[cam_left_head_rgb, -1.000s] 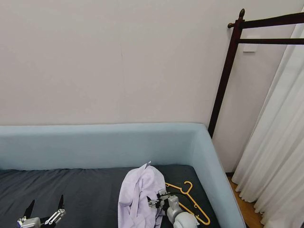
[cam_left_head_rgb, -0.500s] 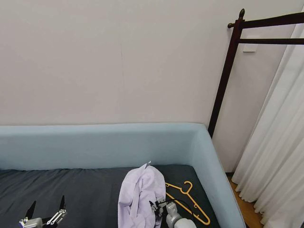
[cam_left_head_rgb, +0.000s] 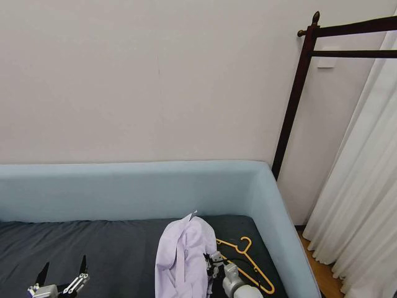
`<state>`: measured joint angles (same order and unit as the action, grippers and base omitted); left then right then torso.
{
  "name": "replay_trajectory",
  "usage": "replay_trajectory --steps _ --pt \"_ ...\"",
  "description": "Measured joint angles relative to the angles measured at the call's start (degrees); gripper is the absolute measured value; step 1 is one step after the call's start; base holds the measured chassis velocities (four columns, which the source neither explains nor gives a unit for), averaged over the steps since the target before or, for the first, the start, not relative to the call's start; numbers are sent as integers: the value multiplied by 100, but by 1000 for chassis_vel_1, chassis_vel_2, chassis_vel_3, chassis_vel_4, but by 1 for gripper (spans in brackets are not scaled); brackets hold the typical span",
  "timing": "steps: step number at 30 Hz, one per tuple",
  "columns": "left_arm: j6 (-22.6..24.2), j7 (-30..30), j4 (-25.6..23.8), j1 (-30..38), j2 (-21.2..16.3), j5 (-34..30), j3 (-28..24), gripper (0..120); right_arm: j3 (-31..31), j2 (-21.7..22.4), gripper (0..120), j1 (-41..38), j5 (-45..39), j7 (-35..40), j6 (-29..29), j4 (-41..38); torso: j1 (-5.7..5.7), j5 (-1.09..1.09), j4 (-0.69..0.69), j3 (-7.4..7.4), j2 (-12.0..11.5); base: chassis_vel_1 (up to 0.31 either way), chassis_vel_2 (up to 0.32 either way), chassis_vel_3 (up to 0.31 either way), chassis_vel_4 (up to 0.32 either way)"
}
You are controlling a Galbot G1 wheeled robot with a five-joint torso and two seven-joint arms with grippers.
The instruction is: Pick up the clothes from the sofa and hang them on the clothes hanger.
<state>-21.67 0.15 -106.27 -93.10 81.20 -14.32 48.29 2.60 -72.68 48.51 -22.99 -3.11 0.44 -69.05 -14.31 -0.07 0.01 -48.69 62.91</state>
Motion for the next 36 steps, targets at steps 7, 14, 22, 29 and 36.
replay_trajectory --steps 7,14,22,29,36 --pt "-22 3 14 27 34 30 -74 100 -254 620 0 -226 40 -278 -186 -153 0 0 1 0 0 0 0 0 0" --pt "-30 2 -17 10 90 101 -149 100 -489 528 3 -690 792 275 391 1056 0 1 1 0 0 0 0 0 0" --pt "-69 0 -20 -21 52 93 -77 100 -392 501 34 -504 262 1262 87 664 0 0 2 0 0 0 0 0 0" --pt "-115 -4 1 -8 97 114 -110 100 -100 498 56 -210 -169 2891 -606 -299 0 2 1 0 0 0 0 0 0" --pt "-161 -9 2 -23 95 128 -102 100 516 532 86 309 -493 2698 -517 -1145 0 2 1 0 0 0 0 0 0"
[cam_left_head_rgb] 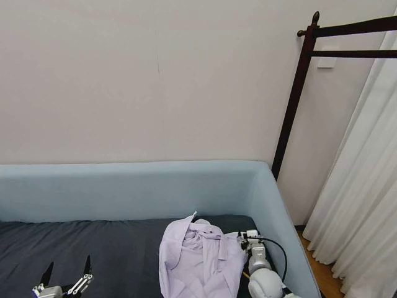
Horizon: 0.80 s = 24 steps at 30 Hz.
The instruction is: Pick up the clothes from the sofa and hang them on the clothes hanger.
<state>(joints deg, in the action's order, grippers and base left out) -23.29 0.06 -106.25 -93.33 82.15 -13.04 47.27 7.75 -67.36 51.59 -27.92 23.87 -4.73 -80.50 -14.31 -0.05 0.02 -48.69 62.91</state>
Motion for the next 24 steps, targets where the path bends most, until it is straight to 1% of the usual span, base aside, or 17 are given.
replay_trajectory --steps 1,2,4,5,7,8,10,11,14,15,20,24 --pt "0 0 0 0 0 0 0 100 0 0 86 0 0 0 0 0 0 0 0 0 0 0 0 0 0" --pt "-5 2 0 -12 2 0 9 100 116 -40 89 55 135 -135 93 49 0 0 0 0 0 0 0 0 0" --pt "-16 0 -16 -36 2 -1 32 100 291 -174 98 80 595 -146 155 313 0 2 0 0 1 0 0 0 0" --pt "-17 0 -31 -51 0 -4 53 100 379 -309 99 72 929 1 79 538 0 0 0 0 0 0 0 0 0" --pt "-17 0 -40 -57 -3 -7 66 100 417 -373 100 56 1047 90 0 641 0 0 0 0 0 0 0 0 0" --pt "-18 0 -56 -72 -16 -19 101 100 486 -524 100 3 1221 276 -205 851 0 0 0 0 0 0 0 0 0" --pt "-23 0 -56 -83 -23 -28 141 100 513 -752 100 -83 1364 393 -319 1145 0 1 0 0 0 0 0 0 0" --pt "-23 0 -56 -83 -23 -28 141 100 513 -752 100 -83 1364 393 -319 1145 0 1 0 0 0 0 0 0 0" --pt "-38 1 -41 -85 -19 -32 165 100 481 -1084 100 -224 1878 422 -251 1674 0 0 -1 0 0 0 0 0 0" --pt "-40 1 -18 -79 -10 -32 166 100 454 -1219 100 -285 2199 422 -153 1927 0 1 -1 0 0 0 0 0 0" --pt "-44 0 26 -52 -2 -33 166 100 422 -1424 100 -383 2450 445 -95 2240 0 0 0 0 0 0 0 0 0" --pt "-48 0 87 -22 -21 -33 167 100 230 -1636 100 -522 2585 573 -94 2620 0 1 0 0 0 0 0 0 0"
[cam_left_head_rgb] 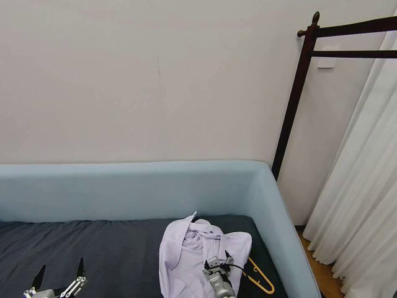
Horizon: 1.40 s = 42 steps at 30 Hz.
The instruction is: Pick up the clothes from the sofa and hang them on the clothes hanger.
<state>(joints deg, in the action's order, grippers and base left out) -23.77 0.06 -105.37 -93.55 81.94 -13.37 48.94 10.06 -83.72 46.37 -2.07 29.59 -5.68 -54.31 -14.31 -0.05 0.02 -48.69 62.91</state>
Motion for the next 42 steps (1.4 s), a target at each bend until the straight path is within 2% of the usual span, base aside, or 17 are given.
replay_trajectory --steps 4,6,10,11,13,16,18,20,22,24,28,30,37,42 --pt "-3 0 41 28 -16 -2 4 100 -61 -45 94 -22 -102 46 -9 49 0 0 0 0 0 0 0 0 0" --pt "-4 0 72 56 -22 -4 2 100 -83 -56 84 1 -273 120 -96 20 0 0 0 0 0 0 0 0 0" --pt "-4 0 91 80 -21 -4 -19 100 -80 -45 72 66 -419 171 -185 -76 0 -1 0 0 0 0 0 0 0" --pt "-5 0 106 93 -19 -4 -32 100 -79 -35 65 93 -450 194 -229 -102 0 -1 0 0 0 0 0 0 0" --pt "-5 0 111 97 -17 -4 -37 100 -79 -33 63 101 -451 201 -238 -102 0 -1 0 0 0 0 0 0 0" --pt "-23 -1 118 94 -15 -3 -57 100 -174 -33 46 117 -350 240 -225 -30 0 -1 0 0 0 0 0 0 0" --pt "-26 -1 118 93 -16 -3 -57 100 -184 -32 44 118 -342 245 -216 -29 0 -1 0 0 0 0 0 0 0" --pt "-46 -1 118 76 -31 -3 -50 100 -225 -15 32 126 -335 264 -160 -39 0 -1 0 0 0 0 0 0 0" --pt "-55 -2 118 70 -33 -3 -48 100 -230 -13 29 129 -338 266 -146 -46 0 -1 0 0 0 0 0 0 0" --pt "-62 -2 105 52 -35 -3 -45 100 -240 -13 17 140 -343 275 -129 -73 0 -1 -1 0 0 0 0 0 0" --pt "-65 -3 85 43 -41 -3 -45 100 -250 -10 9 156 -349 289 -116 -116 0 -2 0 0 0 0 0 0 0" --pt "-71 -4 76 38 -51 -3 -44 100 -256 32 0 185 -401 297 -94 -220 0 -1 0 0 0 0 0 0 0" --pt "-88 -4 72 31 -48 -4 -46 100 -298 145 0 226 -525 259 39 -366 0 -1 0 0 0 0 0 0 0" --pt "-91 -4 72 53 -47 -9 -62 100 -438 334 0 335 -814 92 409 -821 0 -2 0 0 0 0 0 0 0"
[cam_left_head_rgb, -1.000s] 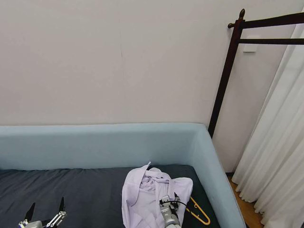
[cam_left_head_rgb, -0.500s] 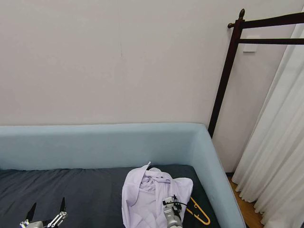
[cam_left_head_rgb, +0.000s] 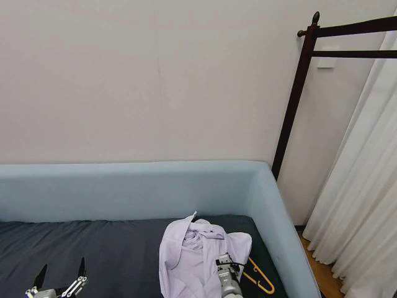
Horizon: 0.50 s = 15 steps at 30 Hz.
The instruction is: Pick up the clothes from the sofa and hang them on the clothes hanger.
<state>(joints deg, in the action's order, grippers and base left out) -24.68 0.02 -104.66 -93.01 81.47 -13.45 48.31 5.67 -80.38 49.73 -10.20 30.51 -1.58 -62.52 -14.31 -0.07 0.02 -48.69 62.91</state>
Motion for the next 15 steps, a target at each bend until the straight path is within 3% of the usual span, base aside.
replay_trajectory --steps 6,9,15 --pt "-9 2 38 58 25 -32 -76 100 -169 522 0 57 -2 -525 543 -919 0 0 0 0 0 0 0 0 0" --pt "-11 0 39 125 101 -34 -190 100 -275 1201 0 20 105 -1782 938 -1529 0 1 1 0 0 0 0 0 0" --pt "-30 -1 75 152 153 11 -255 100 -416 1718 0 426 112 -2628 940 -1878 0 -1 0 0 0 0 0 0 0"
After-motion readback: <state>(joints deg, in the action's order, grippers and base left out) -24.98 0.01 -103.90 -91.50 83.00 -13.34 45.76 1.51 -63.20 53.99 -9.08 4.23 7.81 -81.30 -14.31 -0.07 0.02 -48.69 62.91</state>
